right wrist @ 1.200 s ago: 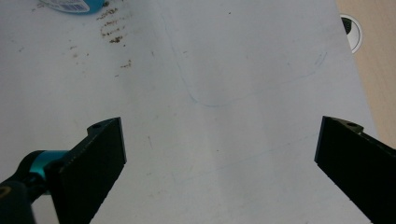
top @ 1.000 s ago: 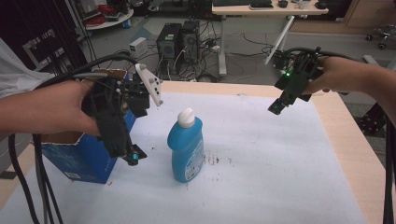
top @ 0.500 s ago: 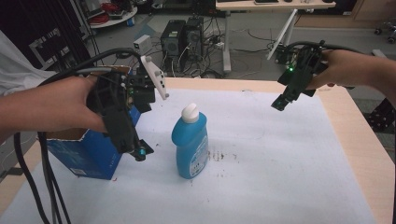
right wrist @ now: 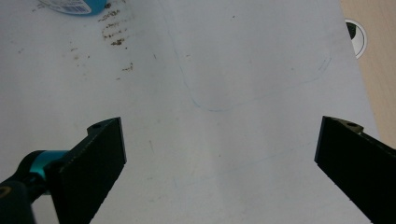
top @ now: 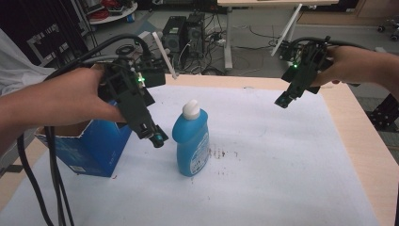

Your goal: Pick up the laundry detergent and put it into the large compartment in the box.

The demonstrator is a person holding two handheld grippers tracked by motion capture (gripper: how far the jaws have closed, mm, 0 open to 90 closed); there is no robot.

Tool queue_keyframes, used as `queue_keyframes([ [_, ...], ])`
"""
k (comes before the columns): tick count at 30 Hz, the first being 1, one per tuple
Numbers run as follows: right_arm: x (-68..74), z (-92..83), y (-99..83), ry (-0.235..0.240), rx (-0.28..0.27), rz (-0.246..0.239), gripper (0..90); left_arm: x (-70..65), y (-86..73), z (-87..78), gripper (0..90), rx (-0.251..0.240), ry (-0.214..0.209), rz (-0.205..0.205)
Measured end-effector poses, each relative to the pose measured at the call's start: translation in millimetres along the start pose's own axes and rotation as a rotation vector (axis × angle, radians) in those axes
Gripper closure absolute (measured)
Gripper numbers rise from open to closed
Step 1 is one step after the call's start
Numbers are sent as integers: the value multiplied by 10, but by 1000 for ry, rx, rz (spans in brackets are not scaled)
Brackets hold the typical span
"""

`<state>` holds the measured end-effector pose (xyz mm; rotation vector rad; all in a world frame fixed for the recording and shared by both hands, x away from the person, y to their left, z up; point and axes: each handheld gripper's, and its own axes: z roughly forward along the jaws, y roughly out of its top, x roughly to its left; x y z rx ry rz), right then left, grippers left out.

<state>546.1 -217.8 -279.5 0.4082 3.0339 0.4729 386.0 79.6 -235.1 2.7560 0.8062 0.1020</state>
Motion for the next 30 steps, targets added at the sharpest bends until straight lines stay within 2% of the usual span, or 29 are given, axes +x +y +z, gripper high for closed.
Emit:
queue_keyframes([
  [4,2,-4,4,-1,1,-4,11,-19,67,61,17,-9,-6,-76],
  [11,-6,4,8,-2,-1,-8,11,-15,177,113,17,-24,23,-206],
  [16,-8,15,13,-1,-3,-11,11,-8,258,166,17,-28,49,-279],
  [21,-7,22,25,0,-2,-6,11,-37,358,269,17,-15,77,-317],
  [30,-21,49,36,5,-10,-16,11,-71,473,342,17,-29,84,-358],
])
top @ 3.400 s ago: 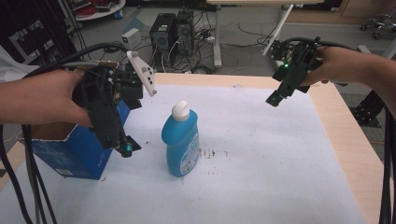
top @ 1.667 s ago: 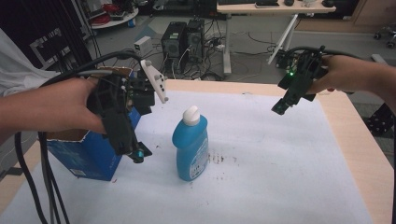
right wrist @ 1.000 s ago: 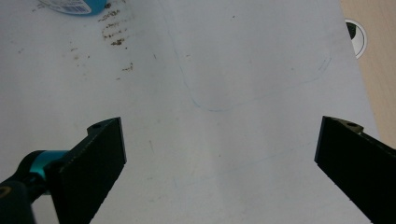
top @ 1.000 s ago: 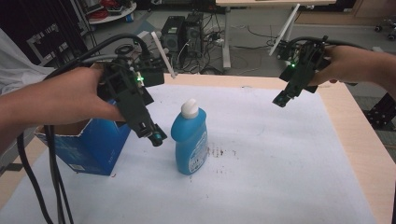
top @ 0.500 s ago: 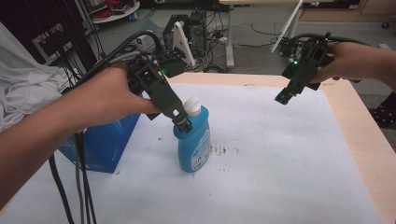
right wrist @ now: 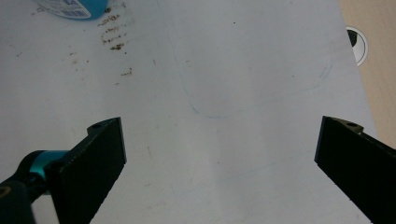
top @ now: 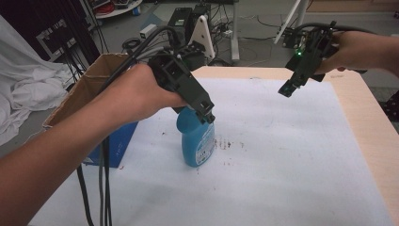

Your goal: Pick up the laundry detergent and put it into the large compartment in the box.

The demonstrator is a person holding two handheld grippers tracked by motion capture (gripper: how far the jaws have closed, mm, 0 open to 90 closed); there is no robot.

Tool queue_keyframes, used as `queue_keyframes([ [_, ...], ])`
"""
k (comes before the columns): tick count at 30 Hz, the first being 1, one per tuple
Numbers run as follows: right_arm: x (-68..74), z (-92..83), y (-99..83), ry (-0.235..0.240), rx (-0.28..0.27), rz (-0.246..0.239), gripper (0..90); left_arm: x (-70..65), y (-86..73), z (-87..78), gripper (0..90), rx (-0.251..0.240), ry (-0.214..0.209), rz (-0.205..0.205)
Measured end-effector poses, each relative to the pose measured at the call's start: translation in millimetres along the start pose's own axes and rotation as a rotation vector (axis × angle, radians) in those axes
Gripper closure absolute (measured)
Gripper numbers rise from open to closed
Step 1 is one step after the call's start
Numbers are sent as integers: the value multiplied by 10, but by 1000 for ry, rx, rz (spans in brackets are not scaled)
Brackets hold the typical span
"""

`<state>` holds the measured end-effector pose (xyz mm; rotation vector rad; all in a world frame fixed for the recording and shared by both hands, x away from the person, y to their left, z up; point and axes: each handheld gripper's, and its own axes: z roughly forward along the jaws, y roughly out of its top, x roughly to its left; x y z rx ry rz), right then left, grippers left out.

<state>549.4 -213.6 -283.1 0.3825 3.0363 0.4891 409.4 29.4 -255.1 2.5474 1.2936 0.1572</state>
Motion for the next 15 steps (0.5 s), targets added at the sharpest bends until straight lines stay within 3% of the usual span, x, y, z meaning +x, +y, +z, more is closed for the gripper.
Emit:
queue_keyframes([
  [15,-29,10,-17,4,-11,6,11,-19,77,229,17,20,11,-50],
])
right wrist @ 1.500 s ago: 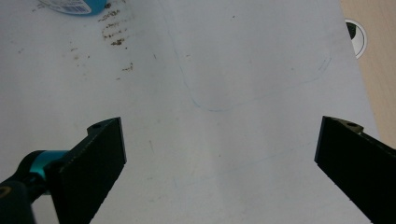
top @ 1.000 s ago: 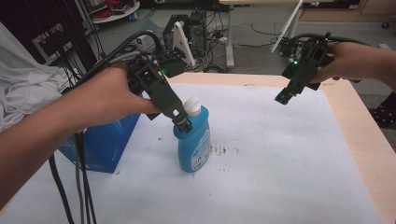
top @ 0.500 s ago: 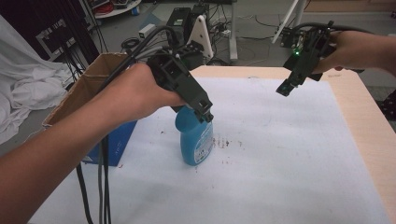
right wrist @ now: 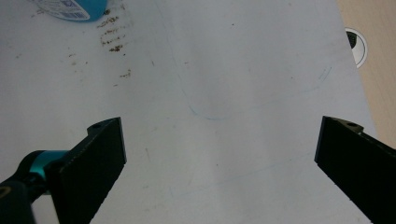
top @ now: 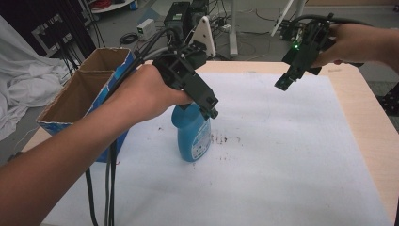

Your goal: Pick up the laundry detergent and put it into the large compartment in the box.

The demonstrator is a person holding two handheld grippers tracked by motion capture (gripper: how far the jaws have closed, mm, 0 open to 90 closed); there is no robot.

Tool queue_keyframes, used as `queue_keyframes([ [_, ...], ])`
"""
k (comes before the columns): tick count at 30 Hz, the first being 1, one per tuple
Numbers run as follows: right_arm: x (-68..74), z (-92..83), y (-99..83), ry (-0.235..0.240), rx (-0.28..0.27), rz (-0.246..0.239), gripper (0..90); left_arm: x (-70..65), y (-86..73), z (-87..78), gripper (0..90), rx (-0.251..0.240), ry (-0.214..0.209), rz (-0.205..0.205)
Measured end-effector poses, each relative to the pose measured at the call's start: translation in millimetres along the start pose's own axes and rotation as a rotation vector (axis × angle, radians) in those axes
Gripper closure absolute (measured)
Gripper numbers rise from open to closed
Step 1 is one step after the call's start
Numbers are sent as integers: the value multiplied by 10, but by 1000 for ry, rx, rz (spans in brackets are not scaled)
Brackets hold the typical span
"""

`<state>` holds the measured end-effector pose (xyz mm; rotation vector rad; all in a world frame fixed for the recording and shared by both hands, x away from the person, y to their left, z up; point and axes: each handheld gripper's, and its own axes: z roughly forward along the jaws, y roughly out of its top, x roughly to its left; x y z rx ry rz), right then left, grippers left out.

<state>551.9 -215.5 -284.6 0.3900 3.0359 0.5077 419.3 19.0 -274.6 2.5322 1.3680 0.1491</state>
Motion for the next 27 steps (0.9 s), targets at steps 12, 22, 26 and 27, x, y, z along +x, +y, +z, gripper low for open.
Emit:
queue_keyframes([
  [12,-18,18,-3,5,-9,-9,11,-1,-36,129,99,16,21,-4],
  [22,-29,30,-19,11,-11,-8,11,8,-34,186,139,41,28,-10],
  [26,-36,39,-26,10,-12,-9,11,24,-32,187,181,42,22,-22],
  [27,-38,37,-27,11,-14,-11,11,25,-32,187,183,42,21,-24],
])
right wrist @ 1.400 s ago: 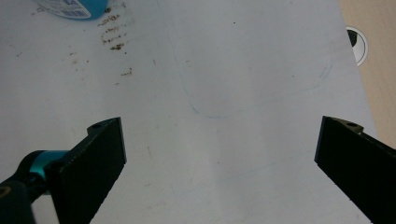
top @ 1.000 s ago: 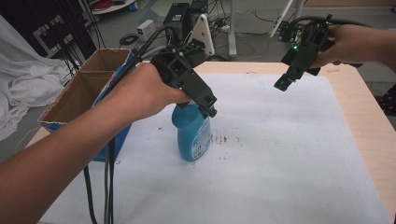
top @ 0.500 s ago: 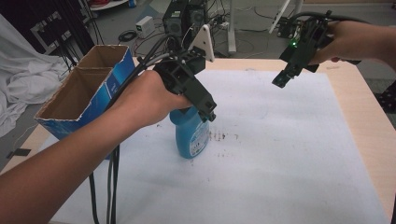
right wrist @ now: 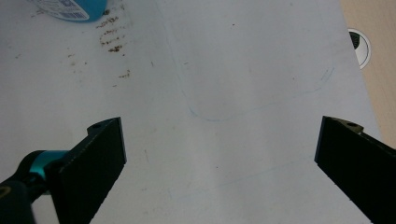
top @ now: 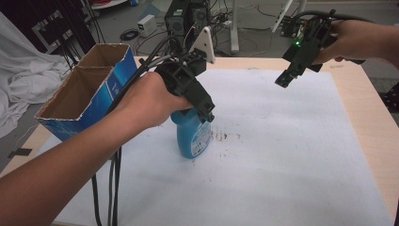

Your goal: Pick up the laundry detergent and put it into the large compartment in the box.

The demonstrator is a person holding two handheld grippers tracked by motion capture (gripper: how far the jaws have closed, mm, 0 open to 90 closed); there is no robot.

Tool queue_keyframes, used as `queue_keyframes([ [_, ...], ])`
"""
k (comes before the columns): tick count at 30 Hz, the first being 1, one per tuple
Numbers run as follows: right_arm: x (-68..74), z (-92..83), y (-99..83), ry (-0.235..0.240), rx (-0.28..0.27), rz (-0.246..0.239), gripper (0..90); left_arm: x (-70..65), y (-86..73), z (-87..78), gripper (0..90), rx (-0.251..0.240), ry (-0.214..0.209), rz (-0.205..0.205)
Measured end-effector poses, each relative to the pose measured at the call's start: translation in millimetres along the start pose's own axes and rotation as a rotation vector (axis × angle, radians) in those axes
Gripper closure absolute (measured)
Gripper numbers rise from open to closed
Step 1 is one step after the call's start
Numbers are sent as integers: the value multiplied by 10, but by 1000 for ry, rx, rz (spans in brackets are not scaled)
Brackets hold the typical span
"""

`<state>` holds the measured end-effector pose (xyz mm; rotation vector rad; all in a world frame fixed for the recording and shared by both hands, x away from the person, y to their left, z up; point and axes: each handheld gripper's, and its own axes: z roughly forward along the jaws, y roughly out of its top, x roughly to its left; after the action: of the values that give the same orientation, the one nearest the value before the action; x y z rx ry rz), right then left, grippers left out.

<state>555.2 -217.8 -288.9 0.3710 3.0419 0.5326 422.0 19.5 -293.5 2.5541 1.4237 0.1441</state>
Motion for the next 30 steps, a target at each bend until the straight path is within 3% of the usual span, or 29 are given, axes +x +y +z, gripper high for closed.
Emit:
queue_keyframes([
  [15,-3,4,-1,1,-4,5,11,21,-4,24,330,14,-29,-11],
  [30,-1,1,3,0,-3,1,11,36,4,20,374,20,-59,-10],
])
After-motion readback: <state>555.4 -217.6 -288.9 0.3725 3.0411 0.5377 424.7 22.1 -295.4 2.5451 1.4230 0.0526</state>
